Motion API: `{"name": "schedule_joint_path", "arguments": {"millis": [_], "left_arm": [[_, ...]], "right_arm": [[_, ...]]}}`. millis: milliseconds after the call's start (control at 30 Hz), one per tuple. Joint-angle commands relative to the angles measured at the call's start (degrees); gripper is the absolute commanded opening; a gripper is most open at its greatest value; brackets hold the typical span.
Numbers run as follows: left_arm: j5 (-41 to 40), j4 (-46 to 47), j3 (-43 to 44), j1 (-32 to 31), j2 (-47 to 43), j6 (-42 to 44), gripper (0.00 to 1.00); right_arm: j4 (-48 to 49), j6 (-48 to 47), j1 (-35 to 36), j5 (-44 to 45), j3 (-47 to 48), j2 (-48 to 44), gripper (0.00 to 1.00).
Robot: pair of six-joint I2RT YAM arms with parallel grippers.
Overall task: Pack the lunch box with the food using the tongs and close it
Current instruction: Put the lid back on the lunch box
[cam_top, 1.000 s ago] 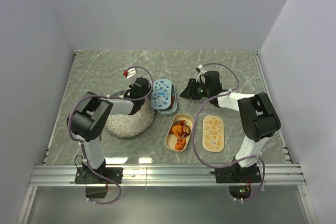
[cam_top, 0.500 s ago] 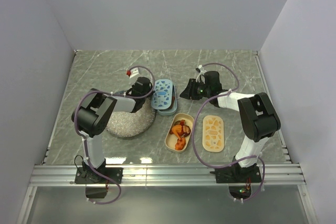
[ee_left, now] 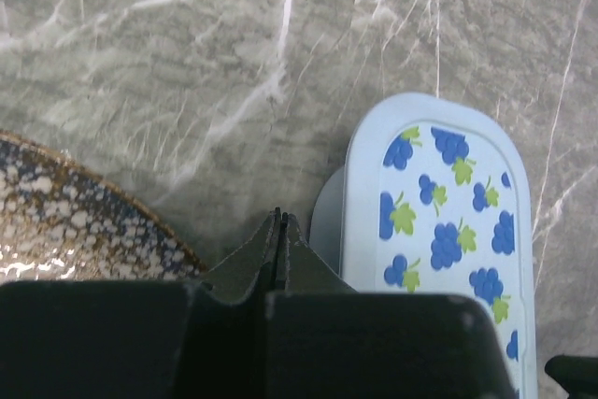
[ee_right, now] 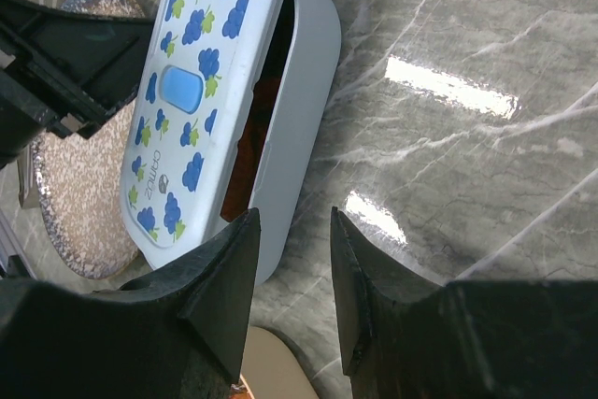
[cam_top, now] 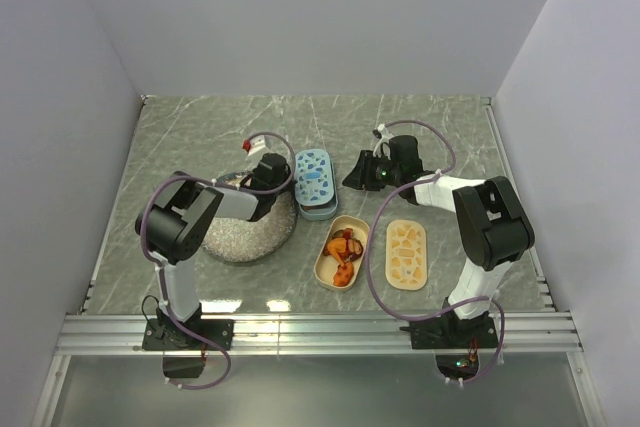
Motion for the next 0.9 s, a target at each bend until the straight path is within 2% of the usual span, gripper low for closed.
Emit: {"name": "schedule_joint_path", "arguments": {"millis": [0,267,467,533,700,867], "left_arm": [[0.44,2.86,-1.52,-0.98,-3.56,-1.15,0.0],[-4.03,0.49,-0.03,-1.07,-3.21,-0.01,0.0],[-5.09,2.25,-2.05,-0.11,-6.02,-0.54,0.0],[-6.5,2.16,-1.88,-0.02,-6.9,-0.36,0.0],[-6.94,0.23,1.46,0.42,-5.33,0.6,0.0],[-4.57,0.14,3.14,1.65,-1.9,0.08,0.0]], "right_arm": [[0.71,-0.79,0.37,-0.32,0.77,0.35,0.44],[0.36,-0.61,0.28,0.11,1.29,0.44,0.44],[0.71,0.0,0.63,1.95,2.0,-1.75,0.44],[0.27,-0.17,0.89,3.18,2.61,-2.9,0.42],[-1.31,0.0,1.6,4.33,6.3,-1.5,0.29],[-2.11,-0.17,3.7,4.86,8.33,-0.53,0.29]]}}
